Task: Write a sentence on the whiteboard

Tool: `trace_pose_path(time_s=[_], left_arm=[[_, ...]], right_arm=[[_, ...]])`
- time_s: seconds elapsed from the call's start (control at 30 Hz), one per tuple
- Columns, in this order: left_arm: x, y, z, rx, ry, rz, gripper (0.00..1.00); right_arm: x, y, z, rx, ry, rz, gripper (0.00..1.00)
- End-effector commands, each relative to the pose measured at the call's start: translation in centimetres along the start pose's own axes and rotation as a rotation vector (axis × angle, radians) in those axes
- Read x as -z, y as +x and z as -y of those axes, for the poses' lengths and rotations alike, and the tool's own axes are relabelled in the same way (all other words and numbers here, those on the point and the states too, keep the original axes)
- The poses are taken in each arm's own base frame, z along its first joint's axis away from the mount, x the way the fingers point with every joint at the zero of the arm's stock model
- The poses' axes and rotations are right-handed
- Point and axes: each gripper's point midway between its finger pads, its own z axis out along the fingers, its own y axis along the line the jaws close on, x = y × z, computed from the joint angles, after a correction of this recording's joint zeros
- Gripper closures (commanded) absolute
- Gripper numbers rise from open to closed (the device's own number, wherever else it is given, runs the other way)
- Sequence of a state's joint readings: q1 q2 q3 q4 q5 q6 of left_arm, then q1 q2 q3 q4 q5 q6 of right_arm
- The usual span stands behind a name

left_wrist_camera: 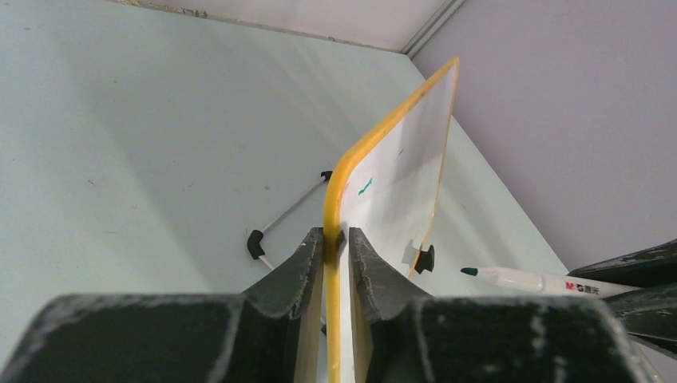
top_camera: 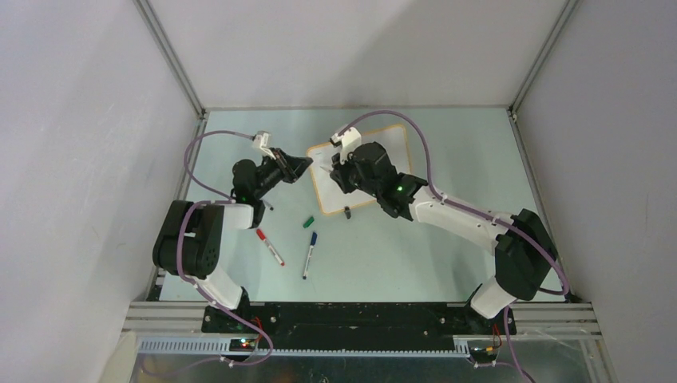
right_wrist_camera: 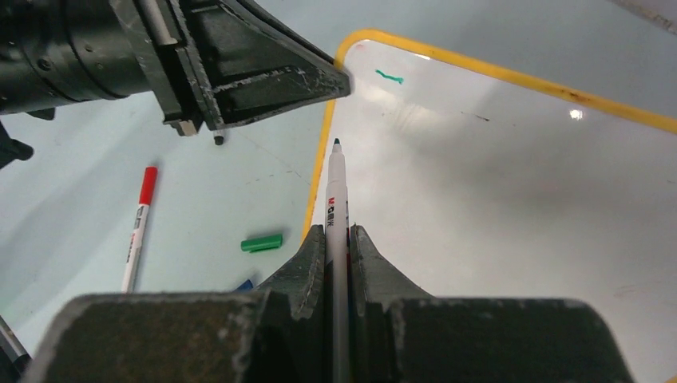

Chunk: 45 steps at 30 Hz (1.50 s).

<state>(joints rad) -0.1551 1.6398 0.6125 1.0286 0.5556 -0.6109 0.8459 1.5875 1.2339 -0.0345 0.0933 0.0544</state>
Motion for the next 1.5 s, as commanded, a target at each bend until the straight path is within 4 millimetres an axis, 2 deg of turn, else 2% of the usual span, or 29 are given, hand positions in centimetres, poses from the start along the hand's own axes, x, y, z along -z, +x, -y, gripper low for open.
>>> trace_pose_path(time_s=[0.0,0.57,0.63,1.0,1.47], left_arm=[[-0.4,-1.1,1.9,-0.042,0.065,0.009,0.8],[-0.6,-1.1,1.6,-0.055,0.047,-0.001,0.78],[-0.6,-1.2,1.6,-0.056,0.049,-0.001,0.78],[-0.5,-1.2,1.6,-0.059,0.044,0.001,0.78],[-0.4,-1.2,1.6,-0.059,0.045,0.002,0.78]], right_arm=[[0.7,-3.8,-0.3,0.008,-0.006,0.127,1.0],[-1.7,-5.1,0.7,0.0,0.046,0.111,1.0],[-2.0,-4.0,0.9,0.003,0.055,0.073,1.0],[-3.1,-3.0,1.7,-0.005,0.08,0.036,1.0],[-4.0,-3.4,1.8,-0.01,0.082,0.036,1.0]])
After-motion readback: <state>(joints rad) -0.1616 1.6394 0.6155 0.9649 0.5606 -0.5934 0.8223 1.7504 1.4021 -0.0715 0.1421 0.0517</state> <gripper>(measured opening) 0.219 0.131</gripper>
